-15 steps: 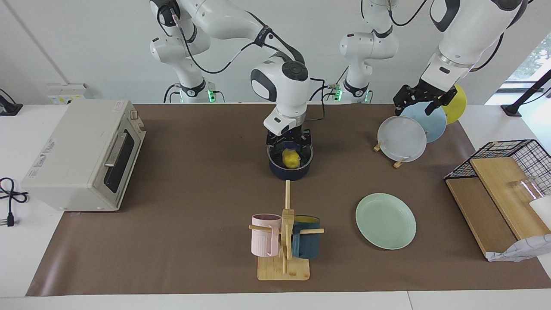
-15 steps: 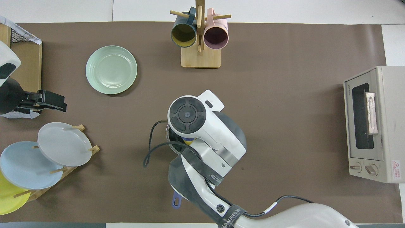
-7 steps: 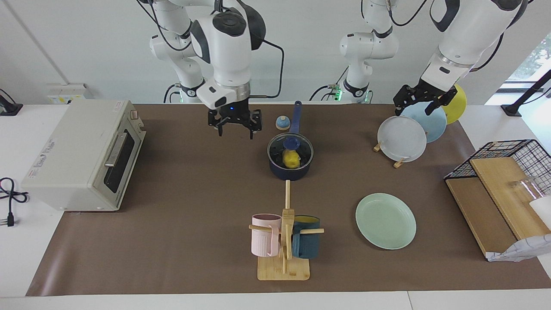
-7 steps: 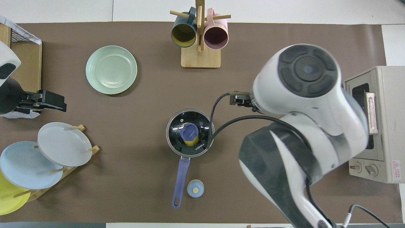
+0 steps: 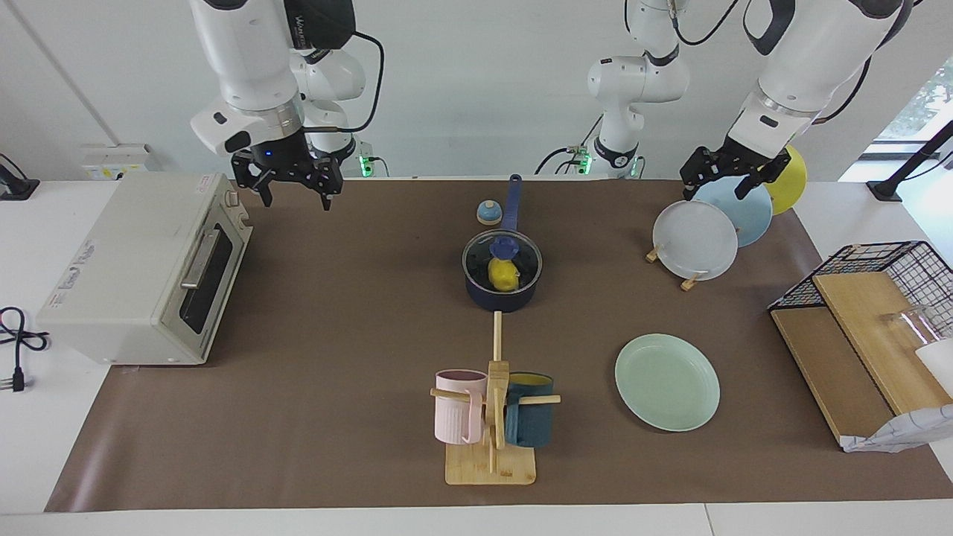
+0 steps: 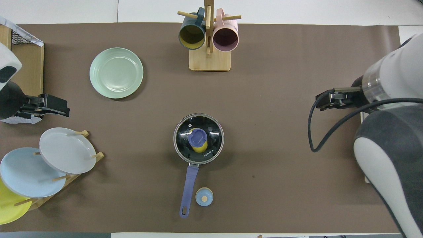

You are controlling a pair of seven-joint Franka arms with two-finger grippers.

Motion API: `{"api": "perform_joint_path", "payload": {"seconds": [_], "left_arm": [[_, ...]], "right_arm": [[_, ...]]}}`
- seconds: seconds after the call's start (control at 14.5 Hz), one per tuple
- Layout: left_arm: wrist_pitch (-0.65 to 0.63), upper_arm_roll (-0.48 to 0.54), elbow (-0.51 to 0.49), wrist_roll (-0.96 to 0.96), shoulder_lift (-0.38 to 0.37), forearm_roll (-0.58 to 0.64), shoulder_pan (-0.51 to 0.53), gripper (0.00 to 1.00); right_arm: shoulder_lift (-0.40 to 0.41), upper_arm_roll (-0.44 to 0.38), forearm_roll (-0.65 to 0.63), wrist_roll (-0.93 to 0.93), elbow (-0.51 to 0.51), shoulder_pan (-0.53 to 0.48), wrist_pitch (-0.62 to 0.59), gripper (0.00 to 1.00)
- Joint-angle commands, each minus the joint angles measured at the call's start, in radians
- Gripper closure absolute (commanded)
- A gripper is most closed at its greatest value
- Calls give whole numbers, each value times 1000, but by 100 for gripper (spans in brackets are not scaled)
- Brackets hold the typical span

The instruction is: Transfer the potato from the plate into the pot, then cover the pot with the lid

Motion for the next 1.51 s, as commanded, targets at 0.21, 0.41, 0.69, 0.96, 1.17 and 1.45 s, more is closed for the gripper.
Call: {"api": "perform_joint_path", "payload": {"seconds": [0.21,0.41,0.69,0.96,1.17,1.45], "left_arm": [[3,-6,-5,-10,-5,0,10,0],[4,-6,-5,-10,-5,0,10,0],[4,-6,-5,-10,-5,0,9,0],[3,-6,-5,-10,-5,0,10,0],[4,-6,-5,-10,-5,0,10,0],[3,-6,-5,-10,-5,0,10,0]], "right_arm": [[24,-165,54,-237,6,9,-13,0],[-16,-179,43,-236,-67,4,-17,0],[-22,-173,51,-236,-87,-7,-20,0],[-19,-184,46,-230,-72,-2,-48,0],[-22,-195,51,-229,-67,-2,-50,0],[-27,-204,60,-232,-81,4,-36,0]]}}
